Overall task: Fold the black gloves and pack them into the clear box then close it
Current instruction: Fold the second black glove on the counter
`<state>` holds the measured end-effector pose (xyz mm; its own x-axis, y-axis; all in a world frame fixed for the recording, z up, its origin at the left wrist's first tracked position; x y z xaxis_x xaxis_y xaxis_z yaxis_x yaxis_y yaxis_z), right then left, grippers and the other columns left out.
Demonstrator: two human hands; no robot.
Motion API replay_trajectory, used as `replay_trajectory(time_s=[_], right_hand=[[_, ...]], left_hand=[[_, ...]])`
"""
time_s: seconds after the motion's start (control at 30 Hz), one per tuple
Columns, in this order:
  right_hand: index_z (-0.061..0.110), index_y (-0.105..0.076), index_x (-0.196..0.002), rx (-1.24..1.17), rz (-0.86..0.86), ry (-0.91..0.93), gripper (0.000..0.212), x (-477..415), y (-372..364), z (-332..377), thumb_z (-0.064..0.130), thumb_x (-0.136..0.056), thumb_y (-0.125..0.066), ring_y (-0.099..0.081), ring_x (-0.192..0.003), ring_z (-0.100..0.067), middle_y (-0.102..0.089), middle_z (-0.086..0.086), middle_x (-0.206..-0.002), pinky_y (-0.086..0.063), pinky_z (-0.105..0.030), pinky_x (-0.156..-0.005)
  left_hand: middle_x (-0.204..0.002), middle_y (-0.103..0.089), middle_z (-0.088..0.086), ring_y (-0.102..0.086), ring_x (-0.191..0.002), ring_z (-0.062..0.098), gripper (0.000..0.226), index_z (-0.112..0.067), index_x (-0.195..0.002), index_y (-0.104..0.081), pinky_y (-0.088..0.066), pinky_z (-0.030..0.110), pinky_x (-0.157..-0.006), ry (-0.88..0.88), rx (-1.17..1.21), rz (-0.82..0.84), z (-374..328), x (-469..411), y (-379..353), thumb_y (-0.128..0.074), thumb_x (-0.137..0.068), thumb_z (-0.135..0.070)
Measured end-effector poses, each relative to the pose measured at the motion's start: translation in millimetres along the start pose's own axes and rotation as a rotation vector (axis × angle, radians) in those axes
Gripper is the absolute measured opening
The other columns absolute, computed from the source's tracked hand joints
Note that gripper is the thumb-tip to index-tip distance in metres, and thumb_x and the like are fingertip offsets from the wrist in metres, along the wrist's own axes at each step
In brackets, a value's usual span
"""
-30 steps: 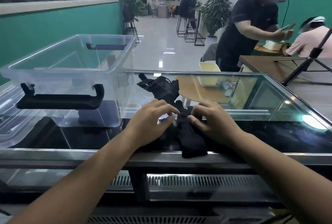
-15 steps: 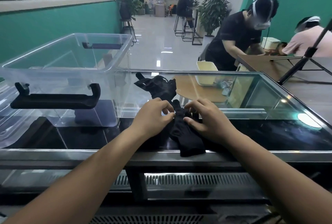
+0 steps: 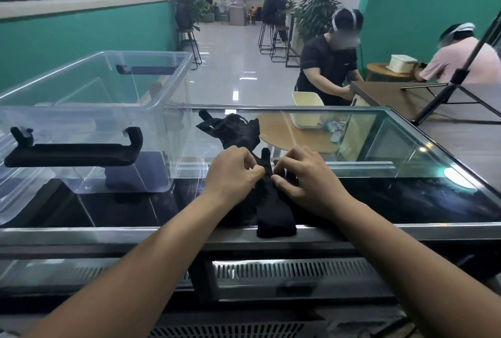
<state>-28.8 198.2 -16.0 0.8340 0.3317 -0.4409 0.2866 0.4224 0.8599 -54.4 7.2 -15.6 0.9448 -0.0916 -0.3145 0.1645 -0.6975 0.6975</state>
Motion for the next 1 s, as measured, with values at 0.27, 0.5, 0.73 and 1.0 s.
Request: replay_trajectory(time_s=[0.27,0.5,0.73,1.0], right_hand=[[0.030,-0.067,-0.124,-0.024,0.039,0.003,0.039,0,-1,1,0.052,-0.092,-0.062,-0.057,-0.107,-0.020,-0.059,0.005,-0.109,-0.047,-0.038,-0.100],[0.026,-0.060,-0.130,-0.057,0.078,-0.011,0.046,0,-2,0,0.049,-0.092,-0.068,-0.055,-0.111,-0.018,-0.060,0.005,-0.114,-0.049,-0.037,-0.100],[0.025,-0.060,-0.134,-0.066,0.063,-0.008,0.049,1,-1,1,0.046,-0.091,-0.072,-0.056,-0.110,-0.016,-0.061,0.005,-0.113,-0.046,-0.037,-0.103],[0.032,-0.067,-0.123,-0.027,0.058,0.007,0.040,1,-1,2,0.055,-0.091,-0.062,-0.056,-0.104,-0.016,-0.057,0.008,-0.104,-0.044,-0.038,-0.100]], left_hand=[[-0.098,-0.064,-0.010,-0.064,-0.100,0.016,0.015,-0.026,-0.095,-0.069,-0.056,0.040,-0.087,0.031,-0.006,0.007,5,2,-2,-0.073,-0.092,-0.041],[-0.101,-0.064,-0.013,-0.063,-0.107,0.014,0.022,-0.039,-0.090,-0.077,-0.055,0.044,-0.097,0.020,0.007,0.140,-3,0,-2,-0.070,-0.075,-0.054],[-0.104,-0.069,-0.012,-0.064,-0.101,0.016,0.006,-0.033,-0.079,-0.075,-0.054,0.043,-0.096,0.039,0.041,0.173,-3,-4,-2,-0.076,-0.085,-0.035],[-0.076,-0.065,-0.006,-0.059,-0.072,0.014,0.011,-0.022,-0.085,-0.059,-0.047,0.031,-0.067,0.022,0.183,0.115,-8,4,2,-0.067,-0.092,-0.025]])
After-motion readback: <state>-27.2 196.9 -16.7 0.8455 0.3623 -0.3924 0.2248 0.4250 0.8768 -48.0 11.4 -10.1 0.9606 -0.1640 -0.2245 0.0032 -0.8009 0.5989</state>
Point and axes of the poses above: each hand's wrist, its own x-axis away from the middle knuckle, its own y-axis out of the back of the hand, z = x × y, the point moved 4 cm from there along -x, towards the middle knuckle
